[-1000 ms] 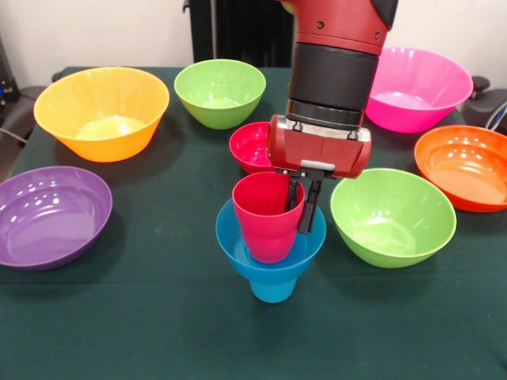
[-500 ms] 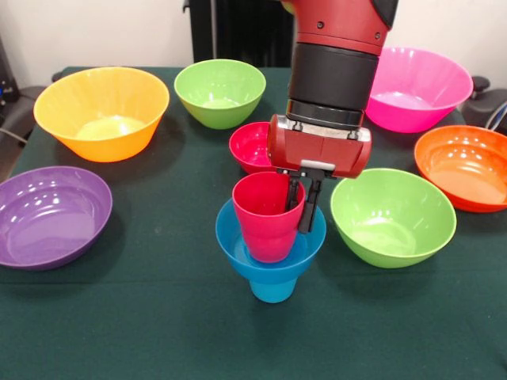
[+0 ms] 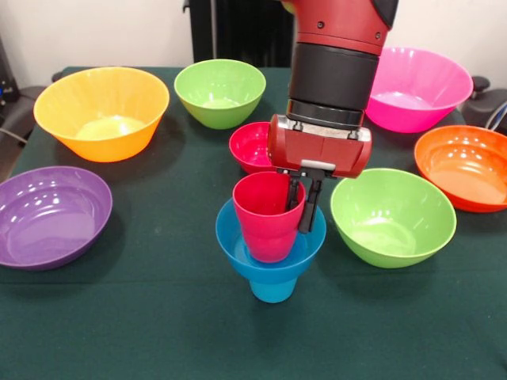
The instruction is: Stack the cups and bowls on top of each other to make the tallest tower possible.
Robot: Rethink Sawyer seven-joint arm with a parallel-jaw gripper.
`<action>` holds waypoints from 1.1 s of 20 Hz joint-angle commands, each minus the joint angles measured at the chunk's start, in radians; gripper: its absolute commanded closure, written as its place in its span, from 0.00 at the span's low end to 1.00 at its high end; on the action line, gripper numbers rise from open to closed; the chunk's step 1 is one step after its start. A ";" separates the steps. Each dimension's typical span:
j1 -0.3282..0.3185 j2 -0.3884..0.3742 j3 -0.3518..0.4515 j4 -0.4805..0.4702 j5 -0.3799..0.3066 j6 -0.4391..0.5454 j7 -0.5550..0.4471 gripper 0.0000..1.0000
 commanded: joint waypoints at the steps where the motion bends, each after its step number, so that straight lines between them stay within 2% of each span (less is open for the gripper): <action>1: 0.007 0.009 0.067 0.061 0.000 0.028 0.136 1.00; 4: 0.008 0.010 0.066 0.059 -0.001 0.026 0.136 1.00; 5: 0.008 0.010 0.066 0.058 -0.001 0.025 0.136 0.00; 22: 0.010 0.010 0.067 0.052 -0.004 0.014 0.134 0.00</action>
